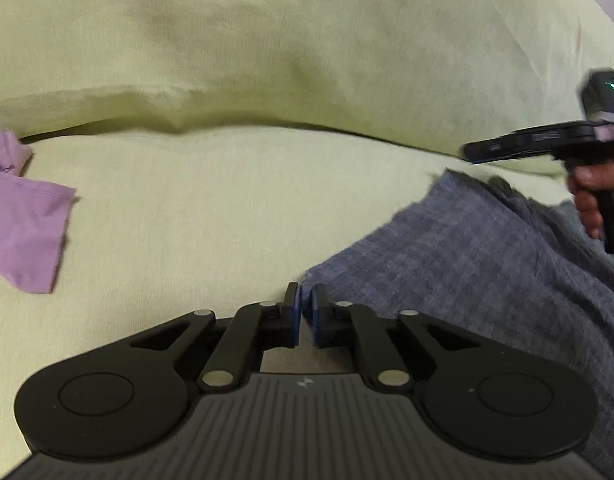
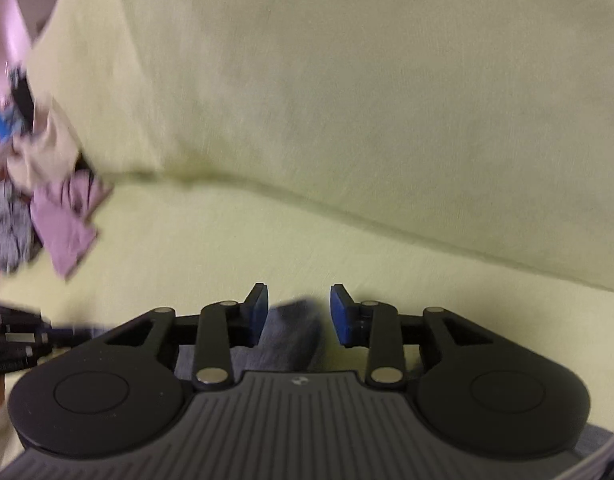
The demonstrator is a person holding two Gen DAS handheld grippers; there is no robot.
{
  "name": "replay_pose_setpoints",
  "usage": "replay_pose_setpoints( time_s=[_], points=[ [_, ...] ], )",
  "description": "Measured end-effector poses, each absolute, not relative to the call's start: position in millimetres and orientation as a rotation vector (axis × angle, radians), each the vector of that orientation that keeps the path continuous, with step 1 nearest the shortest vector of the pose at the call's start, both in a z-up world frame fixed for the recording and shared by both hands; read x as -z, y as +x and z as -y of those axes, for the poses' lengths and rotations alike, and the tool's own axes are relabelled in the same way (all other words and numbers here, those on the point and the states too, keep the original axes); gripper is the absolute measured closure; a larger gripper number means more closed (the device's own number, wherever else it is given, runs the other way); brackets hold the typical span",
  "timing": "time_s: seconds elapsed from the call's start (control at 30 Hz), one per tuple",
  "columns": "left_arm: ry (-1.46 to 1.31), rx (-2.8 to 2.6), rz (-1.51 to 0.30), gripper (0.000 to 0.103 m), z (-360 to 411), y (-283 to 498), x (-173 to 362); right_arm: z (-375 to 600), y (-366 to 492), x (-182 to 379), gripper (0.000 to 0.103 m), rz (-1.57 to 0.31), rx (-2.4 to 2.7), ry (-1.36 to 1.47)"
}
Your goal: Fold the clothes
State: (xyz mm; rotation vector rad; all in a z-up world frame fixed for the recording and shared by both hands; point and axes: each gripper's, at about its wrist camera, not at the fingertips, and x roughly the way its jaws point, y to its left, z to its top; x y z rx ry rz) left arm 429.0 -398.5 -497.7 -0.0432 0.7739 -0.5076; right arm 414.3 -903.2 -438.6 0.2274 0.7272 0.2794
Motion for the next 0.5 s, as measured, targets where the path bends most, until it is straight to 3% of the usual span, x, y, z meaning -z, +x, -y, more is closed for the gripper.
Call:
replay_pose_setpoints(
  time_s=[0.23, 0.3, 0.33, 0.5],
  points=[
    [-0.003, 0.550, -0.711, 0.091, 402.7, 427.4, 473.5, 953.1, 362.2, 439.6, 0.069, -0.749, -0.079, 0.048],
    [0.044, 0.656, -0.690, 0.083, 433.8, 434.8, 466.3, 966.2, 351.0, 443.9, 0.069, -0.752, -0.044, 0.047],
    [0.057, 0.702, -0.691, 0.072, 449.0, 439.1, 463.4, 972.9, 345.6, 445.8, 0.068, -0.752, -0.030, 0.049],
    [0.106, 0.897, -0.718, 0.070, 536.4, 468.8, 451.4, 1011.0, 315.0, 446.4, 0.067, -0.721, 0.069, 0.058]
  ],
)
